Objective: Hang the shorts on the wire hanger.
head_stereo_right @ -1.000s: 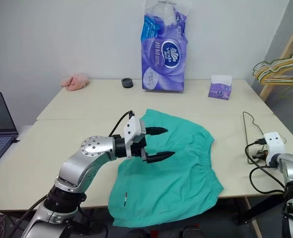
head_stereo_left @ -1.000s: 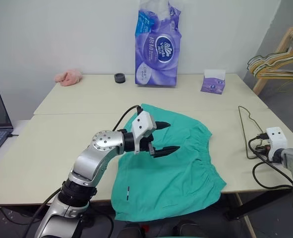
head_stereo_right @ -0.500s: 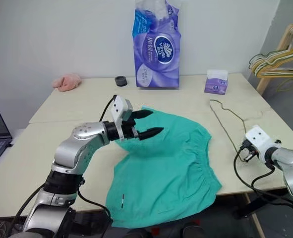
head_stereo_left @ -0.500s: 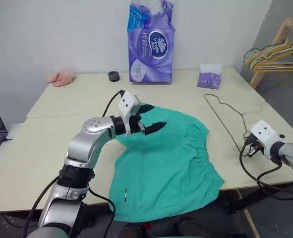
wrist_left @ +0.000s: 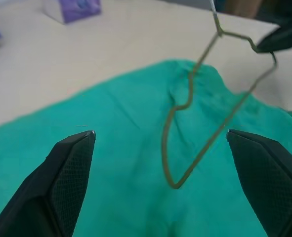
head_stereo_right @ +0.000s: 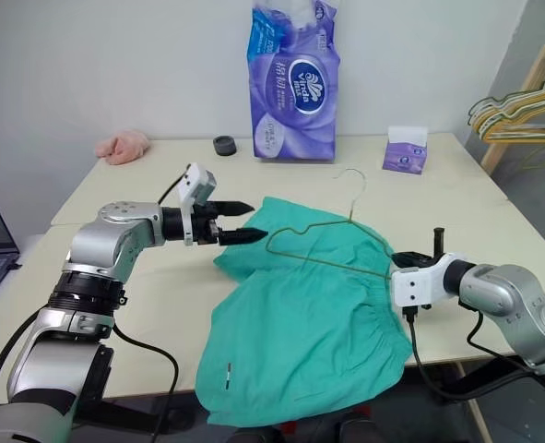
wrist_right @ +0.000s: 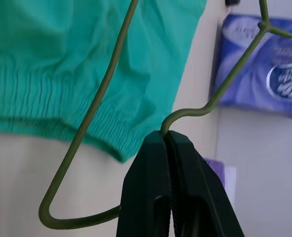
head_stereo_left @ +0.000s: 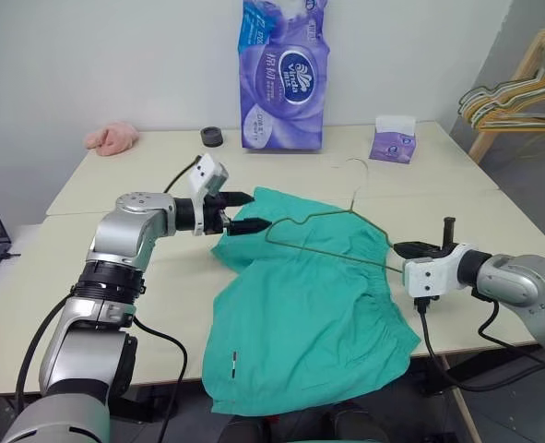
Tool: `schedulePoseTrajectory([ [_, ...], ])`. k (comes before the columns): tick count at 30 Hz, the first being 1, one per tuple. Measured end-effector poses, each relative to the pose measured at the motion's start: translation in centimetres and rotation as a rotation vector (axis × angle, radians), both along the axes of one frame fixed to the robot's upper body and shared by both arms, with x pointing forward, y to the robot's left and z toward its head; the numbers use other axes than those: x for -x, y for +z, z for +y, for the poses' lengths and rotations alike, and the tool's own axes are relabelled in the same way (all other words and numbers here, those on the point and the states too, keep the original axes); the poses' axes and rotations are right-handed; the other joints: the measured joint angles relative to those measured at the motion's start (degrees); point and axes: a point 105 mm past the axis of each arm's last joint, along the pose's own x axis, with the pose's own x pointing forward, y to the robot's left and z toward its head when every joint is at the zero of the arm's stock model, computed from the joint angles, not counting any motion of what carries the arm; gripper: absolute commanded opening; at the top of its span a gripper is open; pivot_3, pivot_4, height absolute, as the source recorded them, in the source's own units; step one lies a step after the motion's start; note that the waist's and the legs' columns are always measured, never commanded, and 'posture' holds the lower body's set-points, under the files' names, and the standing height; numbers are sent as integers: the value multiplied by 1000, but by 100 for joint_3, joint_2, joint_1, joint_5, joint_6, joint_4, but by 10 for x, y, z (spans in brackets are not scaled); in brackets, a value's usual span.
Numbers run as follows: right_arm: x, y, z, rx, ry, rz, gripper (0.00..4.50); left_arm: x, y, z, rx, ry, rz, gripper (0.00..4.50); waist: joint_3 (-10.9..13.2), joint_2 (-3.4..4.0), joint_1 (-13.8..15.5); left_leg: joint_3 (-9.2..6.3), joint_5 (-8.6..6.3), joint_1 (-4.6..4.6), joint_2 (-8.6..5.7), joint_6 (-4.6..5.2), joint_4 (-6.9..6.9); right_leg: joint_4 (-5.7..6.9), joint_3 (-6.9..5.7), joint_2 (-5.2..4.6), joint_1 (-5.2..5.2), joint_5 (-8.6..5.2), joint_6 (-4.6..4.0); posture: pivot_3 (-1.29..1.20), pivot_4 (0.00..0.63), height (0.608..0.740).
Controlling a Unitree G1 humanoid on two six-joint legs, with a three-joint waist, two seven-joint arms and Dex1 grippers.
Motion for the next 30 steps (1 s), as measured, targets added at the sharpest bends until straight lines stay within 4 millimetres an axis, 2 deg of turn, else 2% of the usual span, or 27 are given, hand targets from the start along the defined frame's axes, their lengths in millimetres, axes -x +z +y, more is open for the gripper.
schedulePoseTrajectory([
  [3, 3, 3, 13, -3, 73, -26, 31, 17, -16, -1, -37, -85, 86, 4500, 0, -1, -27, -1, -1, 0, 1, 1, 1, 1, -2, 0, 1, 0, -1, -139, 46, 740],
  [8, 7, 4, 31, -21, 167, -45, 31, 23, -25, -3, -70, -120, 119, 4500, 1, -2, -34, -2, -1, 2, 1, 3, 8, 12, -1, 0, 2, 1, -3, -140, 45, 740],
  [12, 9, 4, 35, -12, 194, -40, 31, 32, -34, -3, -87, -167, 156, 4500, 1, -3, -71, -1, 0, 6, 0, 3, 12, 28, 0, 1, 1, 1, -3, -140, 45, 740],
  [15, 10, 3, 35, -6, 202, -37, 0, 39, -37, -4, -83, -197, 184, 3918, 2, -4, -102, -1, 0, 8, 0, 3, 17, 48, 0, 1, -2, -3, -8, -146, 48, 740],
  [28, 12, -1, 36, 44, 241, -47, 0, 51, -43, -5, -111, -276, 210, 35, 2, -4, -138, 1, 1, 20, 0, 2, 20, 68, 2, 6, -1, -7, -13, -150, 50, 740],
  [30, 11, -3, 33, 47, 230, -35, 0, 54, -42, -9, -109, -298, 206, 15, 2, -5, -135, 1, 1, 21, 0, 2, 21, 69, 2, 5, 0, -7, -13, -151, 51, 740],
])
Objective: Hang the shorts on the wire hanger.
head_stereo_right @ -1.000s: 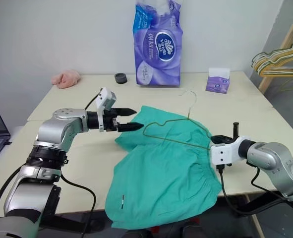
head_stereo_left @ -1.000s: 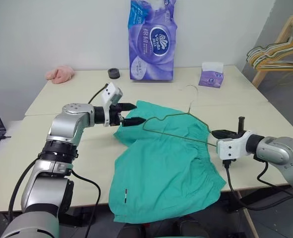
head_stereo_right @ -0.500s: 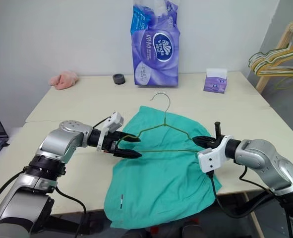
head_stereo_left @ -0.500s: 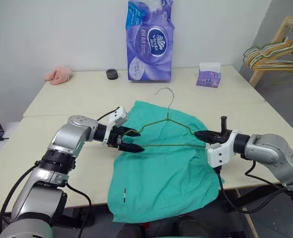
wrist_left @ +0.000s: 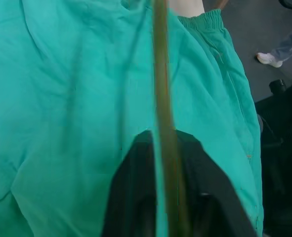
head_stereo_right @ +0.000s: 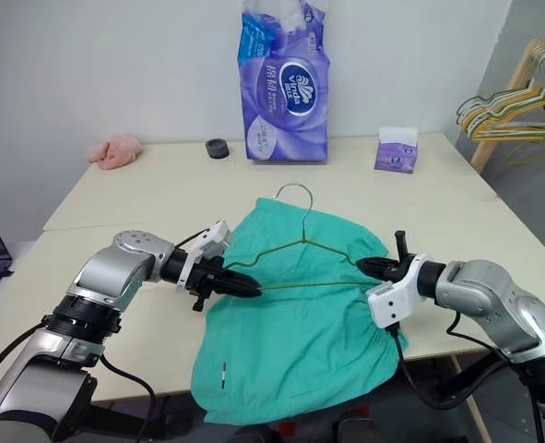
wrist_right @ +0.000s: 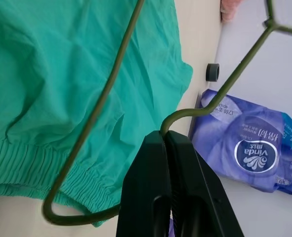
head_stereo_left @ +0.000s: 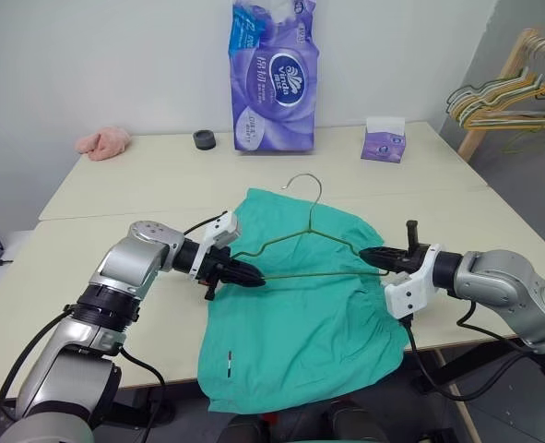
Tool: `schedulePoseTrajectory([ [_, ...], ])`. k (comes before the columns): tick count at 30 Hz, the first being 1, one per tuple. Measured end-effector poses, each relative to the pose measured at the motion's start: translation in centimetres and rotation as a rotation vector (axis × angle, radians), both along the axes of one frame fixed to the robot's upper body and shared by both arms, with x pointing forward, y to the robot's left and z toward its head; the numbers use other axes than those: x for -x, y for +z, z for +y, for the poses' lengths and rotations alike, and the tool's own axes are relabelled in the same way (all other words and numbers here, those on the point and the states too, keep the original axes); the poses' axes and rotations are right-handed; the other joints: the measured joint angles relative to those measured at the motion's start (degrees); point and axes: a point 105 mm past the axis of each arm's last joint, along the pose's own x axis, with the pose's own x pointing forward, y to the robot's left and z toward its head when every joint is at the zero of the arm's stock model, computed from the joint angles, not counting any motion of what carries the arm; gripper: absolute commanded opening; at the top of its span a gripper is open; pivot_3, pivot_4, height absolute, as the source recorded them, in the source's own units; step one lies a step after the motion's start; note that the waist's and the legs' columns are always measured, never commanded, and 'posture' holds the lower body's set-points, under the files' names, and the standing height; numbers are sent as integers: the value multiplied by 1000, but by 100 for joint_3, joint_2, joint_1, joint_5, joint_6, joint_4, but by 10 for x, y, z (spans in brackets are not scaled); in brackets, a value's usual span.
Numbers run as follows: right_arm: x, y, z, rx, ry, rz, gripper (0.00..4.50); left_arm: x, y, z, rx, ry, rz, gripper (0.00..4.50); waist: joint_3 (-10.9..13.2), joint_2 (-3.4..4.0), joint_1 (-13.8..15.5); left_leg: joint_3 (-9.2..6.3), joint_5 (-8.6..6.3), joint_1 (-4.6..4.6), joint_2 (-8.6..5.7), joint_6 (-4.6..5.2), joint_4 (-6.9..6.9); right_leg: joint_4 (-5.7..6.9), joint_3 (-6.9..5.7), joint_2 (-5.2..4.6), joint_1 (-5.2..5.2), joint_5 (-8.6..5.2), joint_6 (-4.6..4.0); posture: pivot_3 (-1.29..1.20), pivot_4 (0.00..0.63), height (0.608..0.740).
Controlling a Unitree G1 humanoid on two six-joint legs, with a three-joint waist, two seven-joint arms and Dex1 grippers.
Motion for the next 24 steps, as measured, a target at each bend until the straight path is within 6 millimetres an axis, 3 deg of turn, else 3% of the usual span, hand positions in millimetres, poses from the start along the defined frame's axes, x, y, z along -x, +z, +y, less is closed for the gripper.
schedulePoseTrajectory([
  [1, 0, 0, 0, -3, 0, 3, 0, 0, -1, 0, 0, 1, 3, 15, 0, 0, -2, 0, 0, 0, 1, 0, 0, 1, 0, 0, 0, 0, 0, -151, 51, 740],
  [2, 1, 0, 0, -5, 0, 6, 483, 1, -2, 0, 0, 1, 5, 0, 0, 0, -3, 0, 0, 1, 1, 0, 0, 2, 0, 0, 0, 0, 0, -152, 53, 740],
  [10, 17, 1, 5, -70, 86, 45, 2981, -4, -6, -2, -11, 37, -14, 0, 1, -1, -1, 0, 0, 0, 1, 0, 0, 2, 0, 0, 0, -1, -1, -152, 57, 740],
  [13, 24, 6, 3, -189, 51, 134, 2981, -4, -6, -4, -6, 28, -35, 0, 2, -3, 3, -3, 0, -1, 2, 0, 0, 2, 0, -1, 1, -1, -1, -153, 61, 740],
  [19, 17, 21, -19, -548, -295, 492, 2981, 6, -3, -12, -7, -66, -160, 0, 4, -5, 8, -7, 0, 0, 5, 0, 2, 3, -2, -6, 2, 0, -2, -164, 63, 740],
  [24, 32, 12, -23, -555, -449, 792, 2981, 12, 7, -19, -28, -167, -284, 0, 4, -3, 12, -10, -1, -2, 5, 1, 0, -2, -7, -8, 2, -1, -2, -166, 62, 740],
])
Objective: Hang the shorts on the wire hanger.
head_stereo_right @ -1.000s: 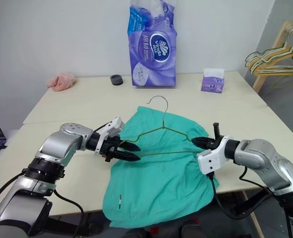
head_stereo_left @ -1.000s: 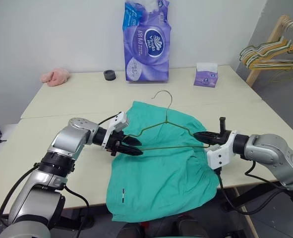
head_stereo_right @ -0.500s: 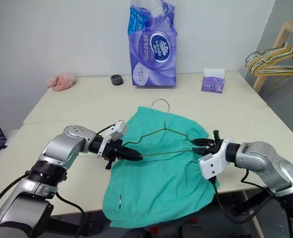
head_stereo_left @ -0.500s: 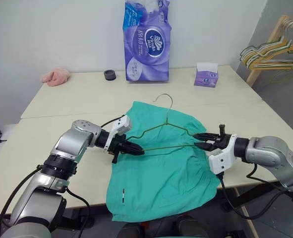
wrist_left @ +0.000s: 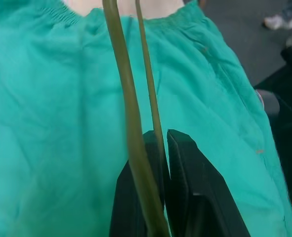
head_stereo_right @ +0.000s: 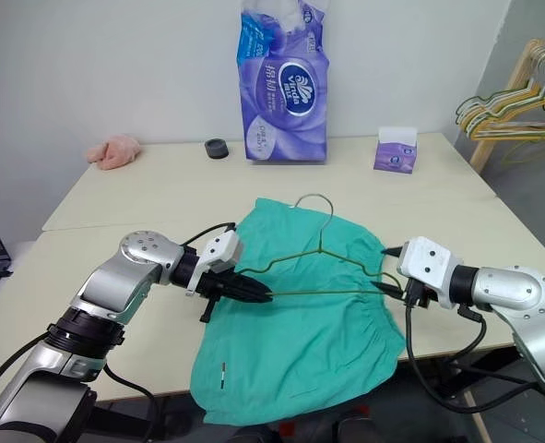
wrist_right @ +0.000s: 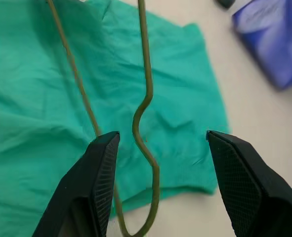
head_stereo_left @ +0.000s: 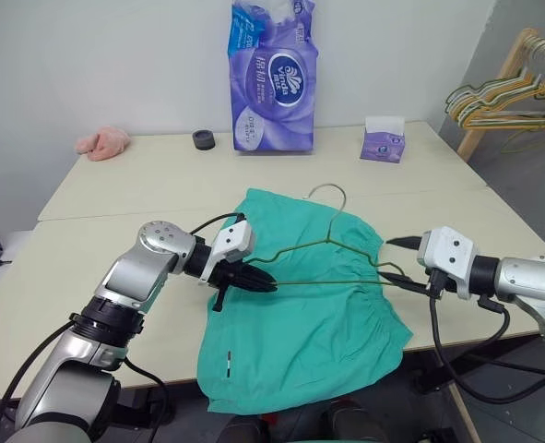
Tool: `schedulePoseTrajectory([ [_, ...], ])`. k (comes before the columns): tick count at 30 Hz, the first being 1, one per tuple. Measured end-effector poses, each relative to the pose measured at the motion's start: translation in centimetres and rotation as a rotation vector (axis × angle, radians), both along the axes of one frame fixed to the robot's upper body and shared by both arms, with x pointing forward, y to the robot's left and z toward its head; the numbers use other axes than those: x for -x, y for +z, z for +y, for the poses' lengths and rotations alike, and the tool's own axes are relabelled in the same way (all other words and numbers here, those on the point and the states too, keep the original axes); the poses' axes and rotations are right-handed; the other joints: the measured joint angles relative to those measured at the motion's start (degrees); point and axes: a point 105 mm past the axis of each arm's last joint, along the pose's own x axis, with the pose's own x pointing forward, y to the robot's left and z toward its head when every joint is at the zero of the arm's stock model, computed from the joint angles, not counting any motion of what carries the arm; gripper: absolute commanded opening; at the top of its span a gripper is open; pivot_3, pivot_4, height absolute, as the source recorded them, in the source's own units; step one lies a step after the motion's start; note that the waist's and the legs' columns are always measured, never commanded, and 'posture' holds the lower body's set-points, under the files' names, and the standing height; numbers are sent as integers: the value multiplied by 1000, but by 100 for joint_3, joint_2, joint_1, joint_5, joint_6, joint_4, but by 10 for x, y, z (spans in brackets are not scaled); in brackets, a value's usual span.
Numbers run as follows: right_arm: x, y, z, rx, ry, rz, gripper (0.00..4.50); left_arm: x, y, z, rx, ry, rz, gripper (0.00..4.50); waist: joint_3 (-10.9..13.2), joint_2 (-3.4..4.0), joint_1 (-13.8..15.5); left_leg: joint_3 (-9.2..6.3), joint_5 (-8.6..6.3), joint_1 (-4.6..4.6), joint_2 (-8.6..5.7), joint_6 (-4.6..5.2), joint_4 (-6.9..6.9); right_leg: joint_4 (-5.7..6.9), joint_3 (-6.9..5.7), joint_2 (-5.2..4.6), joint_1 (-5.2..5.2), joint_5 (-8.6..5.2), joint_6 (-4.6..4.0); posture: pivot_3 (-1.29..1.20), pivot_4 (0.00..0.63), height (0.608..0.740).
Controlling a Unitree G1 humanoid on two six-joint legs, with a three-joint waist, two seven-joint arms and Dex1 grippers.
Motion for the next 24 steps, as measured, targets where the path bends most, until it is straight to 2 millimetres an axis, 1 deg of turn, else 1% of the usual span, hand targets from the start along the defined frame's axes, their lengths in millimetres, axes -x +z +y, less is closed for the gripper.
schedulePoseTrajectory([
  [1, 6, -3, 3, -11, 7, 69, 2981, 1, -1, -2, -10, -20, -16, 0, 0, -1, 0, 0, 0, 0, 0, 0, 0, -1, -1, 0, 0, 0, 0, -166, 62, 740],
  [4, 16, -7, 8, -30, 17, 176, 2981, 2, -3, -4, -18, -44, -39, 0, 1, -3, -1, 1, 0, -2, 0, 0, 0, -4, 0, 0, 0, -1, 1, -167, 61, 740],
  [8, 17, -8, 13, 6, 28, 248, 2981, 4, 1, -9, -12, -79, -64, 0, 3, -2, -12, 4, 0, -2, 1, 0, -1, -8, 0, 0, -2, -1, 2, -161, 62, 740],
  [12, 21, -20, 17, 49, 61, 319, 2981, 8, 3, -12, -12, -110, -89, 0, 3, -3, -9, 3, -1, -5, 1, 0, -2, -11, -2, -1, -4, -1, 2, -161, 62, 740],
  [15, 22, -30, 16, 73, 57, 362, 2437, 10, 4, -14, -13, -121, -95, 0, 5, -5, -8, 3, -1, -6, 1, 1, -2, -12, -2, -2, -3, -1, 2, -154, 61, 740],
  [17, 20, -35, 16, 85, 51, 374, 1768, 11, 4, -15, -12, -127, -98, 0, 5, -4, -7, 3, 0, -5, 1, 0, -2, -12, -2, -2, -3, -1, 2, -153, 61, 740],
  [22, 18, -35, 15, 90, 37, 376, 91, 12, 2, -15, -19, -131, -92, 0, 5, -5, -5, 2, 0, -6, 1, 0, -2, -11, -4, -2, -4, -1, 3, -154, 61, 740],
  [24, 20, -35, 17, 92, 48, 386, 37, 11, 1, -15, -24, -122, -97, 0, 5, -5, -5, 2, -1, -6, 1, 0, -2, -11, -3, -2, -4, -1, 3, -154, 61, 740],
])
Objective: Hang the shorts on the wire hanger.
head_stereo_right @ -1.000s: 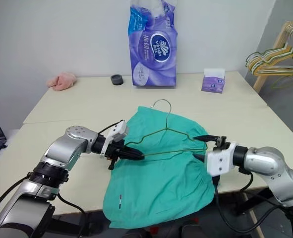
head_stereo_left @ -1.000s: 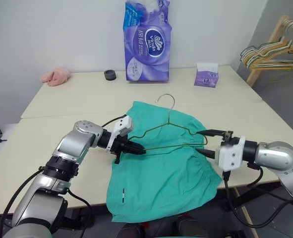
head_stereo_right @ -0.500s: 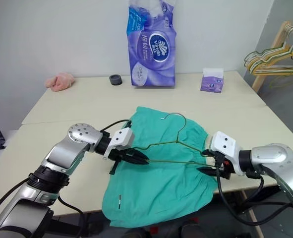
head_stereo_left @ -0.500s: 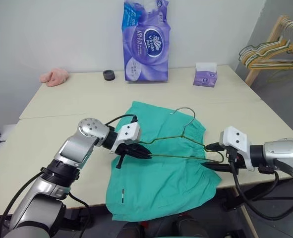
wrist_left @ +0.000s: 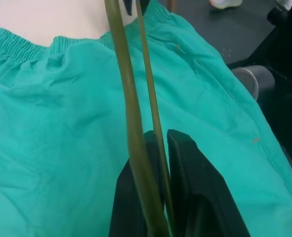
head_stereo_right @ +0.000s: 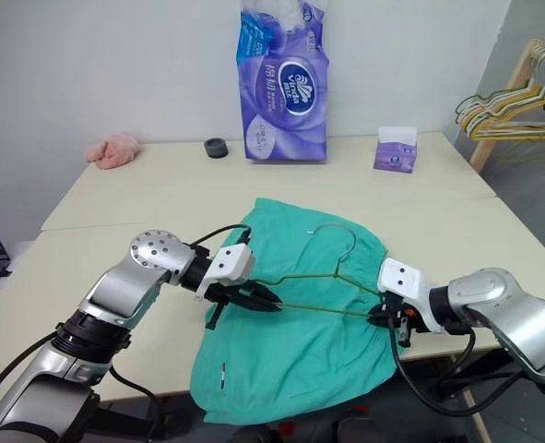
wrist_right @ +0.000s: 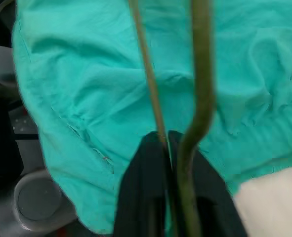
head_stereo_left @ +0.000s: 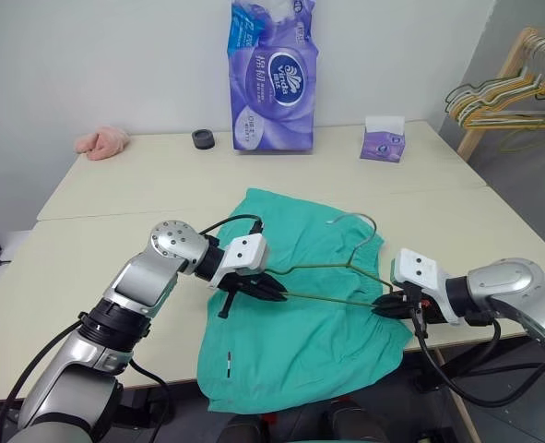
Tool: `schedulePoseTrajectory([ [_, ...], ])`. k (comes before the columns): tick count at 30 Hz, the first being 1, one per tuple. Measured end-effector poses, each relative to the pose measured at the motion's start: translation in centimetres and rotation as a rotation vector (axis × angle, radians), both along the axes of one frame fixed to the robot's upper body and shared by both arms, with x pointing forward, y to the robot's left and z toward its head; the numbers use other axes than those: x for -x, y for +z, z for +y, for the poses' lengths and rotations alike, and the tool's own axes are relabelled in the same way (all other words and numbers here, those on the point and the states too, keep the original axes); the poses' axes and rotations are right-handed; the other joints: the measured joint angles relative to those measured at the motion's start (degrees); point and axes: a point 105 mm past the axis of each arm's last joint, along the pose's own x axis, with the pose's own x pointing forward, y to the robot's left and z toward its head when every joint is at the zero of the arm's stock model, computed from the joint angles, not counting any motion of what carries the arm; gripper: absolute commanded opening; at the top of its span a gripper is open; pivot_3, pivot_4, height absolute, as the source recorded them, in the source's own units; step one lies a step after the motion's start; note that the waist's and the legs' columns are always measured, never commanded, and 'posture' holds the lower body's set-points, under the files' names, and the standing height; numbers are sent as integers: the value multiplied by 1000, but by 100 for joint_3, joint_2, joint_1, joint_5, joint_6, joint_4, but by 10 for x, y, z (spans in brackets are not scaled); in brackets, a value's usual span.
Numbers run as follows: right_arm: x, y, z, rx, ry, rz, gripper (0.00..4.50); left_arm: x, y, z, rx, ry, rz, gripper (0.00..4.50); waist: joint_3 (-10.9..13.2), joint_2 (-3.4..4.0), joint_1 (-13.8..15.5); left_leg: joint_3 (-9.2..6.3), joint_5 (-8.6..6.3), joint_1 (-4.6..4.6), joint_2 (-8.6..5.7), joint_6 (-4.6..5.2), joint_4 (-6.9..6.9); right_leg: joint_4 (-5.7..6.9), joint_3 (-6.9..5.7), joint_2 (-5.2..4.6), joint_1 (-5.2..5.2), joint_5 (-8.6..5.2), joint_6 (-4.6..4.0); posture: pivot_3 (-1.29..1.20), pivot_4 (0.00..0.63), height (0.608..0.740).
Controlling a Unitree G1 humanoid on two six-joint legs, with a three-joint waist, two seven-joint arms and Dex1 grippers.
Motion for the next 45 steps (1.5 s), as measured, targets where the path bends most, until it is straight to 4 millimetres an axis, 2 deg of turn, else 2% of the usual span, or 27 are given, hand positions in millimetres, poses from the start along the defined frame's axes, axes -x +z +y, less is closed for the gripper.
schedulePoseTrajectory([
  [5, 1, -1, -1, 2, -8, 7, 37, -1, 0, -2, 6, 7, -4, 0, 0, -1, -1, 0, 0, 0, 0, 0, 0, 0, 0, 0, 0, 0, 0, -160, 59, 740],
  [10, 6, -6, -4, -7, -26, 41, 0, -3, 3, -7, 57, 38, 29, 1518, 1, -2, 0, -2, 0, -1, 0, 0, 0, 0, -2, 0, 0, 0, 1, -163, 58, 740],
  [14, 8, -5, -11, -22, -67, 37, 0, -12, 11, -20, 162, 95, 24, 2697, 1, -4, 12, -2, 0, -2, -1, 0, 3, -1, -2, -1, 2, 0, 2, -165, 55, 740],
  [17, 8, -2, -22, -49, -134, 30, 0, -35, 19, -19, 243, 223, 20, 2697, 2, -7, 23, -3, 1, -1, 0, 0, 4, 2, -4, 0, 3, 0, 4, -171, 54, 740],
  [20, 10, -3, -36, -88, -249, 42, 0, -67, 35, 4, 334, 428, 4, 2697, 2, -11, 13, -4, 0, -1, 0, 0, 2, 5, -5, 1, 2, 0, 4, -176, 54, 740],
  [23, 17, -10, -48, -95, -338, 69, 0, -75, 39, 14, 366, 486, 19, 2697, 2, -10, 2, -2, -1, -2, -1, -1, -2, 3, -2, 0, 1, -1, 5, -188, 54, 740],
  [25, 24, -16, -57, -126, -426, 93, 0, -75, 35, 19, 363, 504, 55, 2697, 2, -11, 7, -6, -2, -5, -1, -3, -2, 2, -4, 0, 0, -1, 5, -189, 55, 740],
  [29, 42, -26, -90, -141, -647, 134, 0, -59, 19, 26, 293, 441, 107, 2697, 1, -8, 11, -4, -4, -4, -2, -5, -3, 2, -1, -2, 2, -1, 6, -202, 57, 740],
  [33, 56, -30, -110, -127, -768, 149, 0, -45, 5, 19, 247, 367, 137, 2697, 0, -12, 3, -2, -1, 2, -1, -5, 0, -1, 0, -2, 7, -16, 31, -209, 57, 740],
  [39, 62, -49, -115, -114, -832, 197, 0, -40, 4, 10, 234, 318, 119, 2697, -2, -10, -31, 7, -2, 3, -1, -5, 0, -1, 5, -1, 6, -17, 32, -215, 54, 740],
  [41, 59, -57, -116, -104, -838, 212, 0, -39, 2, 8, 227, 302, 112, 2697, -1, -10, -54, 8, -2, 3, -1, -4, 0, -1, 6, -1, 5, -15, 29, -208, 53, 740],
  [45, 51, -60, -123, -93, -856, 214, 0, -40, 2, 7, 224, 294, 95, 2697, -3, -6, -60, 8, -2, 2, -2, -4, 0, 0, 5, 0, 5, -14, 28, -195, 54, 740],
])
